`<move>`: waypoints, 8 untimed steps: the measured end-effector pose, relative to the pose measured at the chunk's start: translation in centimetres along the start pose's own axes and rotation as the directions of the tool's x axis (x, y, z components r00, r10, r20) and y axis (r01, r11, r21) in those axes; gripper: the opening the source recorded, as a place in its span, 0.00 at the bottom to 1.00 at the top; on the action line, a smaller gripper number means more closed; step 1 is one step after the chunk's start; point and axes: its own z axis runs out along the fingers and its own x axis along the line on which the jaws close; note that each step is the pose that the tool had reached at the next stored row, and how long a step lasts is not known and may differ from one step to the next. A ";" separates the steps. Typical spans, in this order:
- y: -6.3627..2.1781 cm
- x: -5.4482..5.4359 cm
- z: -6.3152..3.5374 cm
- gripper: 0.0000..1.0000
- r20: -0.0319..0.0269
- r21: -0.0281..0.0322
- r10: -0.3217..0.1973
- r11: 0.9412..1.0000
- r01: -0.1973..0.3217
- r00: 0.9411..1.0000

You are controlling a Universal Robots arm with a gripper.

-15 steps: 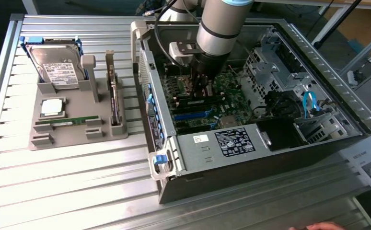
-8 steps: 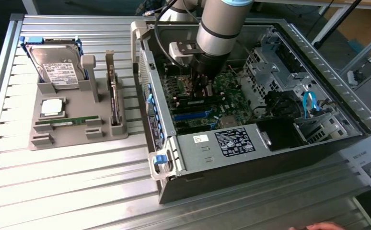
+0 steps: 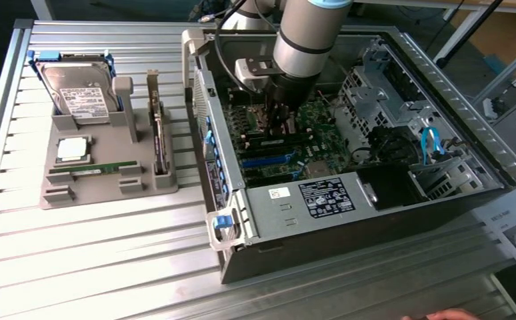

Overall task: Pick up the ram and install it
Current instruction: 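Press down the ram until it locks into place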

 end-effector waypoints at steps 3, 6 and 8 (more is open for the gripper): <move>-0.01 0.0 -0.19 0.10 0.001 0.001 0.000 1.000 0.000 1.000; -0.01 0.0 -0.54 0.10 0.000 0.000 0.000 1.000 0.000 1.000; -0.01 0.0 -0.93 0.10 0.000 0.000 0.000 1.000 0.000 1.000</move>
